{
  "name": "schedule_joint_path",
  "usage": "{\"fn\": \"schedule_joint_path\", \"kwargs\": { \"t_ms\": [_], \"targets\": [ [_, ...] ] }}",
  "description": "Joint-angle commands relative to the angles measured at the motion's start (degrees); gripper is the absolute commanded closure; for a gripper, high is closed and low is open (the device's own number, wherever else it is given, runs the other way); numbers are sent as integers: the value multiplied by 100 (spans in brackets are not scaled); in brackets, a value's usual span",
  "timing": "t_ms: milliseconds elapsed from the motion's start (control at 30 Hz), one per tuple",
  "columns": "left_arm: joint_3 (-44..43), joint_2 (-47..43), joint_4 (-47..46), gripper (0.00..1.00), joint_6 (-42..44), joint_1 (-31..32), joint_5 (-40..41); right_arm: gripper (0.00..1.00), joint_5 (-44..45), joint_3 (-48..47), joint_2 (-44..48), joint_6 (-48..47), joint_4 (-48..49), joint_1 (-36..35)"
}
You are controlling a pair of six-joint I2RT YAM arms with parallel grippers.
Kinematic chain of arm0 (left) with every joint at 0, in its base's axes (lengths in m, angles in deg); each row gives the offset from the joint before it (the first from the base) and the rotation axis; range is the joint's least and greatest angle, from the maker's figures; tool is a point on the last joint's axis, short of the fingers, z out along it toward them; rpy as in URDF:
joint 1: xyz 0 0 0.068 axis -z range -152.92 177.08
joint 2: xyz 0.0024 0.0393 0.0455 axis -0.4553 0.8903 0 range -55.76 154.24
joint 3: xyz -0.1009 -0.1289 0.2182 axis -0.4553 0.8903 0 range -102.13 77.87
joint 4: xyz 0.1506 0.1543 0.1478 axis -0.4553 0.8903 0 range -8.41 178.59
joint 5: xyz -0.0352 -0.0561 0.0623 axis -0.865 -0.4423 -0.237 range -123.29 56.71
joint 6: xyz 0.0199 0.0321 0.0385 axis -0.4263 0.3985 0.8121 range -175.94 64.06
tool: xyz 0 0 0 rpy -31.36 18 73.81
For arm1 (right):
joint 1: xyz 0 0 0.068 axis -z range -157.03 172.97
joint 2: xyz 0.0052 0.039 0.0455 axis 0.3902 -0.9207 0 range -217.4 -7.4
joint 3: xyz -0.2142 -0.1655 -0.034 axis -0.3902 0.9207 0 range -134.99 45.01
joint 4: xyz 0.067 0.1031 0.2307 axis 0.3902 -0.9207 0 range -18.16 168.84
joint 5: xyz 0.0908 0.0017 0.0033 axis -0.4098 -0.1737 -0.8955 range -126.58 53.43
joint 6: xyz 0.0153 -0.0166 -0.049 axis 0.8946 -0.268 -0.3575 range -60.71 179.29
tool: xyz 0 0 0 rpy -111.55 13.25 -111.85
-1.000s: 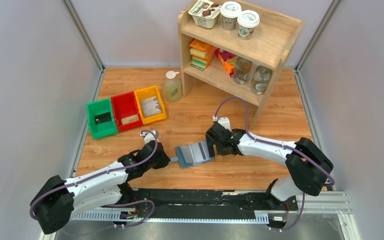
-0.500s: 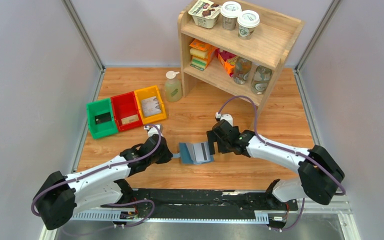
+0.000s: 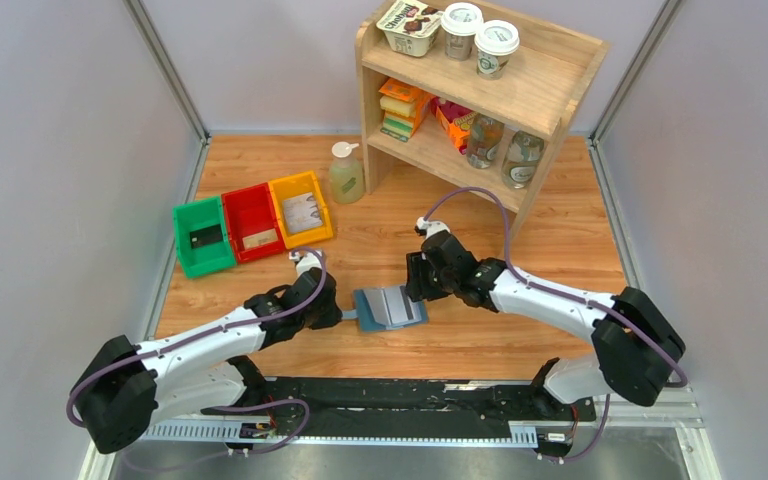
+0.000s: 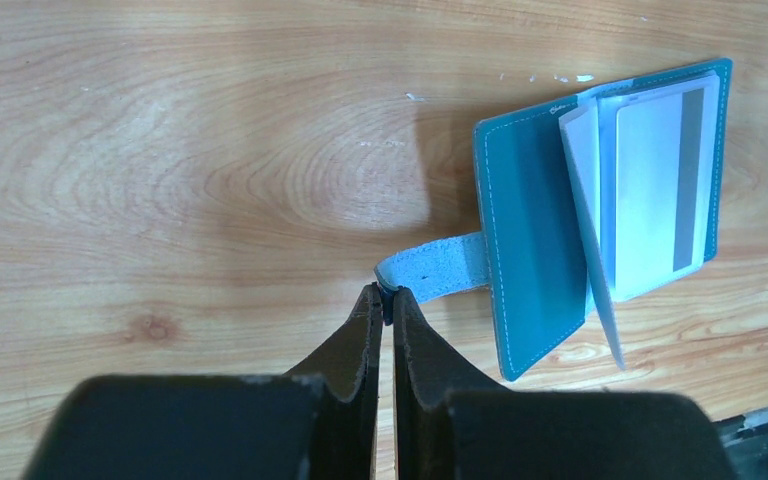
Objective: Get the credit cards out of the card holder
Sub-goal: Open the card holder at the center of the board.
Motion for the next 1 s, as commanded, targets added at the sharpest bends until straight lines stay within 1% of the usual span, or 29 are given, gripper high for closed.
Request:
{"fn": "schedule_joint_path", "kwargs": {
  "t_ms": [0, 33, 67, 100, 133, 167, 233, 267, 433, 567, 700, 800, 933, 967],
  "targets": [
    [-10, 19, 162, 90, -80, 0, 168, 53, -730, -87, -271, 14, 736, 9],
    [-28, 19, 171, 84, -80, -9, 186, 53, -757, -69, -315, 23, 806, 9],
    [-45, 19, 224, 81, -89, -1, 247, 54, -818, -61, -367, 31, 851, 18],
    [-106, 10, 268, 75, -89, 0, 274, 54, -845, -43, -411, 32, 894, 18],
    [-150, 10, 364, 72, -89, 0, 344, 55, -871, -34, -447, 49, 921, 18],
    [-264, -7, 486, 66, -80, -9, 379, 55, -906, -17, -464, 49, 939, 26],
    [-475, -25, 680, 58, -45, -9, 476, 56, -959, 10, -500, 40, 965, 27],
    [-572, -42, 759, 57, -1, -9, 511, 56, -968, 19, -491, 32, 965, 44],
    [-1433, -60, 980, 55, 412, 0, 274, 57, -994, 106, -421, -47, 957, 149],
    [-1934, 141, 525, 54, 500, 0, -479, 57, -968, 203, -298, -56, 956, 281],
    [-2374, 782, -73, 53, 386, 17, -1200, 57, -985, 343, -175, -30, 965, 466],
    [-2716, 1396, -433, 53, 333, 79, -1562, 57, -1047, 405, -104, -56, 1009, 527],
    [-3042, 2066, -629, 54, 307, 184, -1905, 57, -1047, 484, -87, 14, 1071, 536],
    [-3086, 2276, -602, 57, 298, 184, -1967, 57, -1030, 502, -87, 40, 1079, 536]
  ]
}}
